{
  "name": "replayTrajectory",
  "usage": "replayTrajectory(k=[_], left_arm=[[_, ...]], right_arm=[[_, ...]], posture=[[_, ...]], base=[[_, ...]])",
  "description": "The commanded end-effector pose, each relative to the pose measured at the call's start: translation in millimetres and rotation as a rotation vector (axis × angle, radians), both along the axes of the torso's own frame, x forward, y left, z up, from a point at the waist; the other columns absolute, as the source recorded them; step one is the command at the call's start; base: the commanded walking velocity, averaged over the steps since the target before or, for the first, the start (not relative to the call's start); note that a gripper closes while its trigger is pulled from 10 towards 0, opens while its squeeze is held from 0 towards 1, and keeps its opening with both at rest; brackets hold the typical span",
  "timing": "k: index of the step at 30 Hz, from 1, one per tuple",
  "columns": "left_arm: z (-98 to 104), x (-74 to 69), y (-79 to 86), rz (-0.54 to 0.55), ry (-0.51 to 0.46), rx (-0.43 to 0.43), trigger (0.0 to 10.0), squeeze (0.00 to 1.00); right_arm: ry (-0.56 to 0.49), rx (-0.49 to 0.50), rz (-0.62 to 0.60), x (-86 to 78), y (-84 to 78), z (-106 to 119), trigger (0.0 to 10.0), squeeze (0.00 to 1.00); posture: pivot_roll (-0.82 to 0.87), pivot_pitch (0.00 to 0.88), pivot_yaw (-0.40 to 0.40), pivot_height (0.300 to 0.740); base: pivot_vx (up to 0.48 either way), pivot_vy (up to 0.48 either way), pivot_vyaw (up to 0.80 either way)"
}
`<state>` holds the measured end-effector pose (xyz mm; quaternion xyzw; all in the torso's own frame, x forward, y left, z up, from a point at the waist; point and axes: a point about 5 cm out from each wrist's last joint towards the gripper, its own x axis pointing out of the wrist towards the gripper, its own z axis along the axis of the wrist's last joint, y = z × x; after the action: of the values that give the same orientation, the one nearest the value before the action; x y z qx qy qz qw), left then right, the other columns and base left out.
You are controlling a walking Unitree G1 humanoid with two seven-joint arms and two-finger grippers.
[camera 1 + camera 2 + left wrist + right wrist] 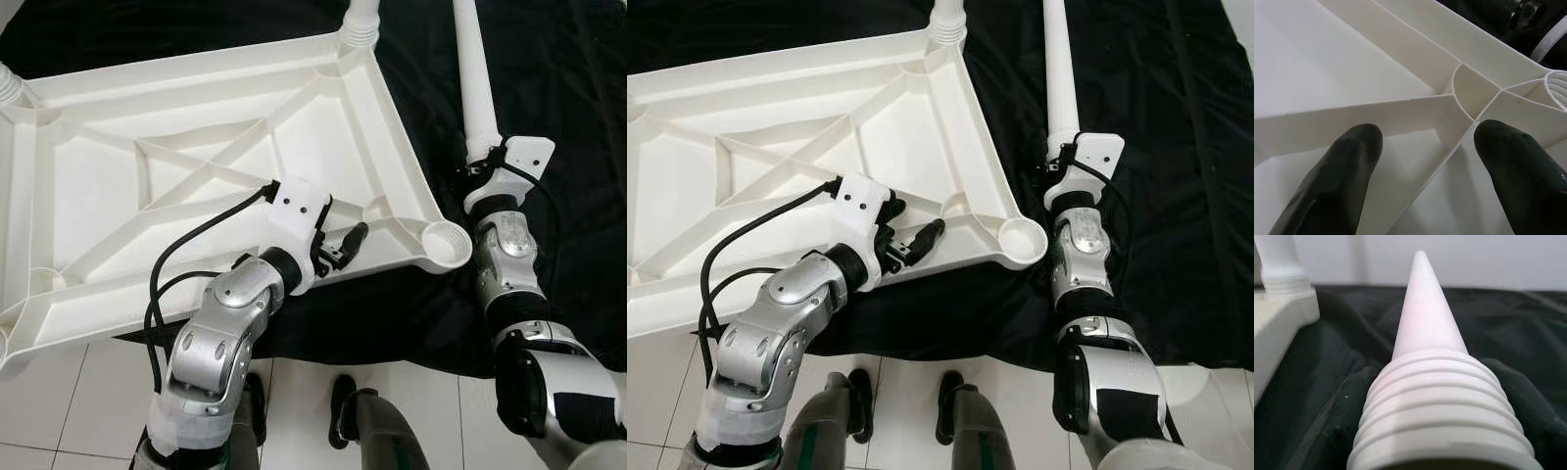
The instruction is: Building children table
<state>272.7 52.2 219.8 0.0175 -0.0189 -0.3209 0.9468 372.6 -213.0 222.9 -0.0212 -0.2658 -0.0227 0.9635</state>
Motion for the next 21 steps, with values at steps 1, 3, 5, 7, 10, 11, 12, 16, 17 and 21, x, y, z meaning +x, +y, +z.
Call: replayTrajectory(k=[1, 3, 5, 7, 10, 11, 12, 16, 17, 21], left_arm=[[-14, 5.7, 3.7, 0.034, 0.058, 0.024, 10.0, 0.00], [-14, 9.2, 4.3, 0.030, 0.043, 0.038, 10.0, 0.00], [-14, 10.6, 4.5, 0.029, 0.037, 0.042, 10.0, 0.00], [-13, 12.6, 4.9, 0.031, 0.027, 0.048, 10.0, 0.00], [-12, 14.7, 5.1, 0.030, 0.020, 0.048, 10.0, 0.00], [-10, 17.9, 5.4, 0.031, 0.011, 0.041, 10.0, 0.00], [-10, 17.9, 5.4, 0.031, 0.011, 0.041, 10.0, 0.00], [-2, 25.9, 8.7, 0.031, -0.029, 0.015, 10.0, 0.00], [-2, 25.9, 8.7, 0.031, -0.029, 0.015, 10.0, 0.00], [8, 32.5, 17.7, 0.009, -0.058, -0.027, 10.0, 0.00]], right_arm=[[-0.055, 0.006, -0.015, -5.8, -1.7, 4, 10.0, 0.00], [-0.088, 0.006, -0.009, -11.2, 2.0, 8, 10.0, 0.00], [-0.097, 0.008, -0.005, -12.4, 3.4, 9, 10.0, 0.00], [-0.122, 0.007, 0.004, -14.3, 6.9, 14, 10.0, 0.00], [-0.150, -0.001, 0.013, -16.4, 11.4, 20, 10.0, 0.00], [-0.194, -0.003, 0.024, -18.0, 16.3, 32, 10.0, 0.00], [-0.194, -0.003, 0.024, -18.0, 16.3, 32, 10.0, 0.00], [-0.298, -0.010, 0.052, -19.8, 25.2, 64, 10.0, 0.00], [-0.298, -0.010, 0.052, -19.8, 25.2, 64, 10.0, 0.00], [-0.353, -0.041, 0.078, -20.2, 32.2, 82, 10.0, 0.00]], posture=[[0.17, 0.242, 0.004, 0.740], [0.16, 0.220, 0.006, 0.740], [0.16, 0.208, 0.008, 0.740], [0.15, 0.187, 0.011, 0.740], [0.15, 0.172, 0.014, 0.740], [0.14, 0.145, 0.016, 0.740], [0.14, 0.145, 0.016, 0.740], [0.14, 0.114, 0.014, 0.740], [0.14, 0.114, 0.014, 0.740], [0.15, 0.100, 0.008, 0.740]], base=[[0.000, 0.000, 0.00], [0.000, 0.000, 0.00], [0.000, 0.000, 0.00], [0.000, 0.000, 0.00], [0.000, 0.000, 0.00], [0.000, 0.000, 0.00], [0.000, 0.000, 0.00], [0.000, 0.000, 0.00], [0.000, 0.000, 0.00], [0.000, 0.000, 0.00]])
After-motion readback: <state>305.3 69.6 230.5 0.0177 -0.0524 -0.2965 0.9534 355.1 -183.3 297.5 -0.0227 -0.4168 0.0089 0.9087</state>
